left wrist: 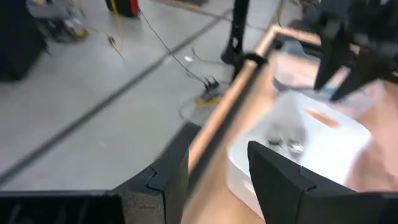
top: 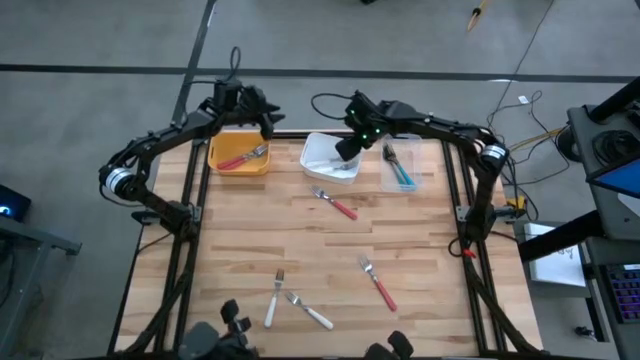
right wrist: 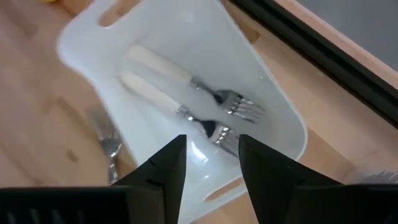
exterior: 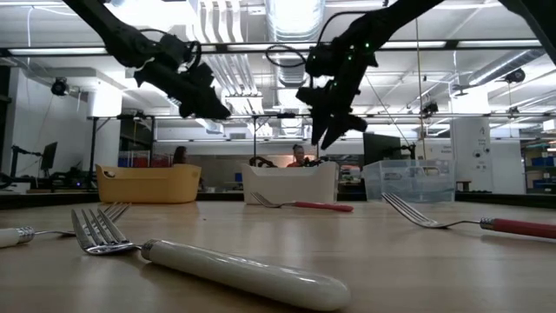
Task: Sort silverware by color (type)
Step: Put the pink fork into the yellow bin
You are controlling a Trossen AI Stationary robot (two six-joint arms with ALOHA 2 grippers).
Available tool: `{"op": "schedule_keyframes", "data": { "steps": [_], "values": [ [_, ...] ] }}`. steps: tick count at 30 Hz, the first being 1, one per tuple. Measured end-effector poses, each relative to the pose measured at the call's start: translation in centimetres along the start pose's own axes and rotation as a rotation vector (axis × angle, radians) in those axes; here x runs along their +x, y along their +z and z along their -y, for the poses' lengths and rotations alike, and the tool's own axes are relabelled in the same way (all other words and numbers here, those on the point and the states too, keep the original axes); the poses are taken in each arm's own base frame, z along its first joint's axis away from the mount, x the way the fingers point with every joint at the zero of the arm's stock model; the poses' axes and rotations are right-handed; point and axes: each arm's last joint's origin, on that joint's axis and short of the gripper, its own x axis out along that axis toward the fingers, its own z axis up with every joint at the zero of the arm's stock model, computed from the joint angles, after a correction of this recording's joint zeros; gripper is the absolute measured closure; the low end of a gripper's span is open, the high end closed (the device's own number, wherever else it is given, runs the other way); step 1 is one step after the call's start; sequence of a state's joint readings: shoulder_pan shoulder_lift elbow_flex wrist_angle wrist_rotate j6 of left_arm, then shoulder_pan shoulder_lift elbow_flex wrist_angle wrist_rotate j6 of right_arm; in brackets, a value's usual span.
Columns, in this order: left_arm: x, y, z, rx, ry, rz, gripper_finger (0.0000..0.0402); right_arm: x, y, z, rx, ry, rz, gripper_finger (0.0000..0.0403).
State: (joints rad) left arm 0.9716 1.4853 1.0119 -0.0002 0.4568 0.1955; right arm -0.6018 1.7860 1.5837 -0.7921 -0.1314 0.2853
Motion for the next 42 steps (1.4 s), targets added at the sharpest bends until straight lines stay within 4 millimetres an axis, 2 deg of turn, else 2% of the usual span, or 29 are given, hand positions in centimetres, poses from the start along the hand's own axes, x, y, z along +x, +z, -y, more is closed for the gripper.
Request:
{"op": "schedule_keyframes", "data": {
  "steps": [7,14,21,27,35,42],
  "values": [
    [1.2,-0.5,3.3,0.000,-0.109,-0.087,0.0255,-1.9,-1.3,-3.3,-0.104,0.043,-0.002,0.0277],
    [2.0,-0.7,6.7,0.003,-0.208,-0.145,0.0255,-1.8,-4.1,-7.5,-0.217,0.071,-0.110,0.0278],
    [1.2,-0.4,8.9,-0.021,-0.259,-0.164,0.0255,-1.7,-6.9,-10.6,-0.235,0.076,-0.205,0.0281],
    [-0.8,0.9,10.9,0.009,-0.301,-0.095,0.0255,-0.2,-9.4,-12.2,-0.226,0.063,-0.256,0.0282],
    [-5.0,3.2,14.0,0.046,-0.378,0.045,0.0255,2.7,-11.4,-12.5,-0.171,-0.046,-0.198,0.0282],
    [-8.3,3.3,16.4,0.105,-0.466,0.165,0.0255,5.4,-12.6,-12.8,-0.192,-0.106,-0.155,0.0282]
  ]
}}
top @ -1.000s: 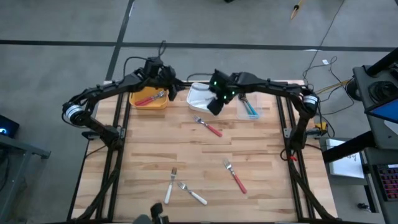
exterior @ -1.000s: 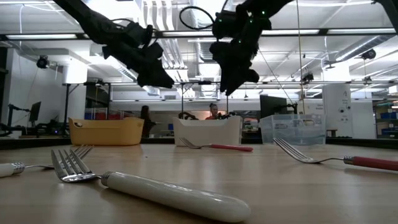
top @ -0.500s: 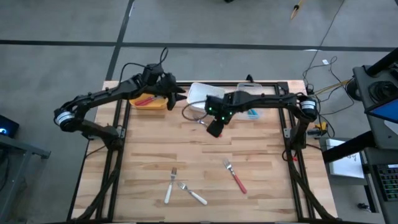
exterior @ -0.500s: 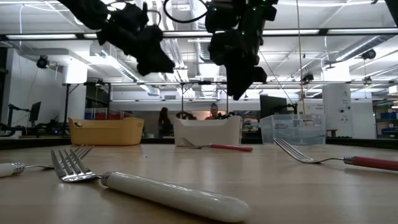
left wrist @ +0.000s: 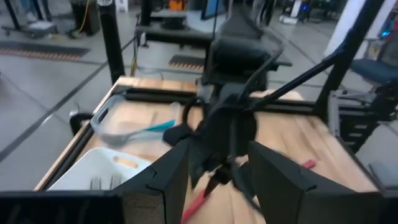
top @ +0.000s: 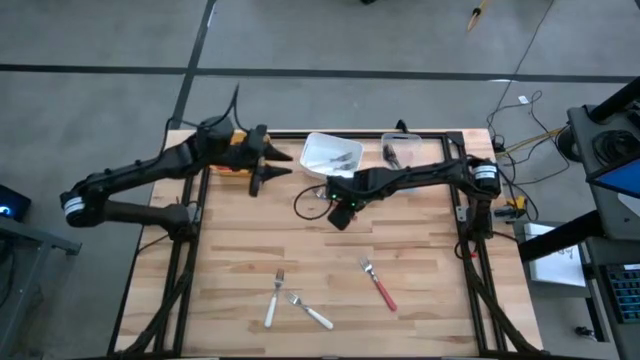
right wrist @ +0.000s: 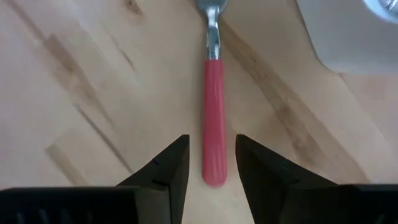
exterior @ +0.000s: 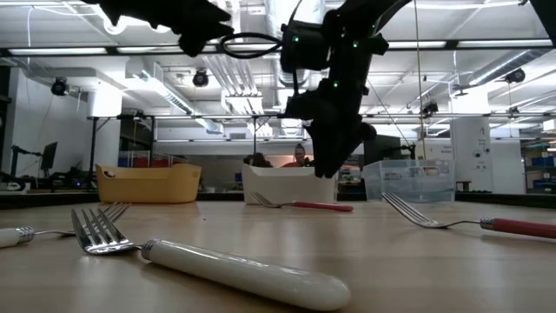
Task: Sort silverware by color (type)
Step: Put the pink fork into the yellow bin
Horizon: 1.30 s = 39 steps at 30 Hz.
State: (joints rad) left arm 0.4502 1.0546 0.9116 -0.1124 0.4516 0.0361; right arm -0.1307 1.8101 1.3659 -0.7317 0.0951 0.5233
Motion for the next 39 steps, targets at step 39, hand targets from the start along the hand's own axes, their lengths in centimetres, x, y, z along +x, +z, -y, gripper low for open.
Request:
{"op": "schedule_keyframes", "data": {
  "steps": [39],
  "values": [
    [-2.9,-2.7,1.5,-0.014,0.226,0.156,0.0255,2.5,-1.2,-1.3,-0.147,-0.020,0.031,0.0360]
  ]
}}
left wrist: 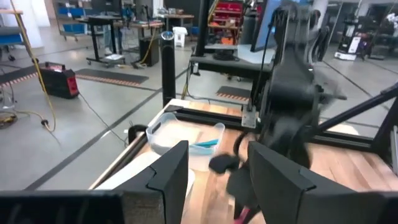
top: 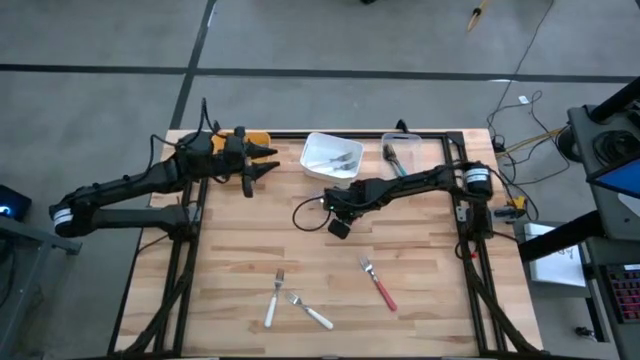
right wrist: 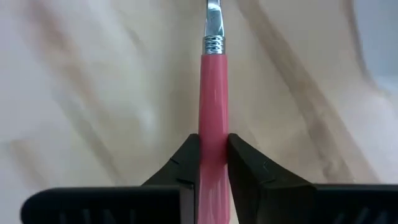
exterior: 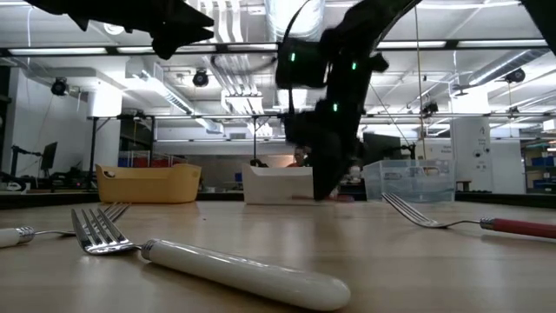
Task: Sort silverware by color (type)
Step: Put the pink fork into the yellow bin
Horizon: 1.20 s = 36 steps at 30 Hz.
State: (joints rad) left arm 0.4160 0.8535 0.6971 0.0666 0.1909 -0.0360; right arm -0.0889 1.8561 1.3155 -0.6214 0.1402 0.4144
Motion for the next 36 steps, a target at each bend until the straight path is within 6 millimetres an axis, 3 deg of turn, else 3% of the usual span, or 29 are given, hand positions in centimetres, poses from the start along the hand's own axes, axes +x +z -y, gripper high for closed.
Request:
{"op": "schedule_keyframes", "data": {
  "steps": [11,19,26,31,36],
  "values": [
    [0.5,-1.0,-0.1,-0.006,0.004,-0.088,0.0255,-6.3,1.4,-0.1,-0.058,0.053,0.314,0.0360],
    [0.0,-1.3,0.6,-0.023,-0.026,-0.098,0.0255,-8.7,2.9,0.1,-0.108,0.015,0.772,0.0360],
    [0.5,-3.0,1.6,-0.046,-0.043,-0.037,0.0255,-9.2,3.5,-0.1,-0.111,0.062,1.150,0.0400],
    [0.7,-4.2,1.7,-0.077,-0.041,0.011,0.0255,-8.1,3.6,-0.3,-0.151,0.045,1.121,0.0398],
    [0.5,-5.9,1.7,-0.146,-0.026,-0.109,0.0255,-7.7,3.4,-0.2,-0.197,0.014,0.992,0.0396]
  ]
}}
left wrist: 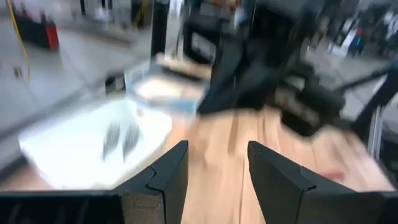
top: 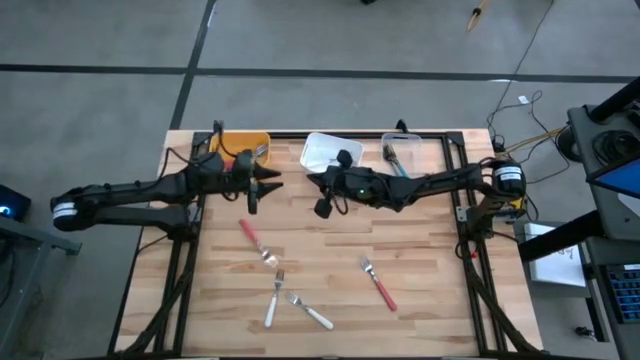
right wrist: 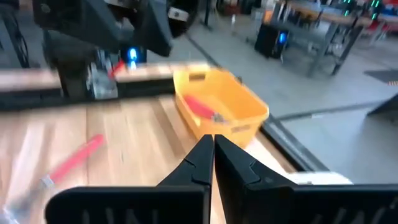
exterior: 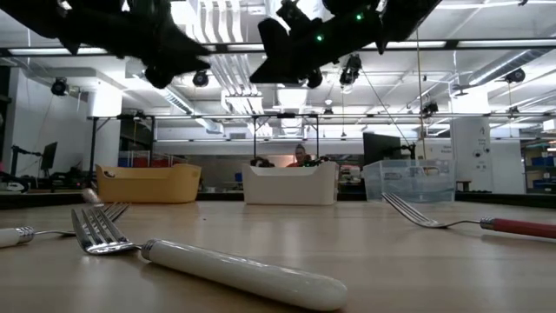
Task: Sort silverware by color (type)
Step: Put the pink fork into the yellow bin
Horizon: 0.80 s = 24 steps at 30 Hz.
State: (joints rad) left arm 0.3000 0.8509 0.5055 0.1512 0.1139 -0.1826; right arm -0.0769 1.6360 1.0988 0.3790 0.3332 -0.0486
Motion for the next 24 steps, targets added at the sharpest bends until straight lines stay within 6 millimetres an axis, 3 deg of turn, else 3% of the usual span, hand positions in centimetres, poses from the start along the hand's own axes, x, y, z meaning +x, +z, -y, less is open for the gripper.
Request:
{"op": "schedule_keyframes", "data": {
  "steps": [7,12,15,20,24],
  "values": [
    [-0.3,-4.1,0.1,-0.069,0.015,-0.314,0.0255,0.0,0.0,0.0,-0.057,0.007,-0.119,0.0395],
    [-0.4,-4.6,1.8,-0.074,-0.094,-0.453,0.0255,0.0,0.3,0.0,-0.081,0.018,-0.131,0.0395],
    [-0.6,-4.8,3.2,-0.015,-0.169,-0.575,0.0255,-0.1,0.5,0.0,-0.088,0.037,-0.136,0.0395],
    [-1.1,-7.0,4.8,0.133,-0.177,-0.847,0.0255,-0.5,1.1,0.1,-0.125,0.042,-0.173,0.0394],
    [-0.4,-8.6,6.2,0.195,-0.217,-0.942,0.0255,-0.8,1.5,0.3,-0.128,0.043,-0.177,0.0394]
  ]
}}
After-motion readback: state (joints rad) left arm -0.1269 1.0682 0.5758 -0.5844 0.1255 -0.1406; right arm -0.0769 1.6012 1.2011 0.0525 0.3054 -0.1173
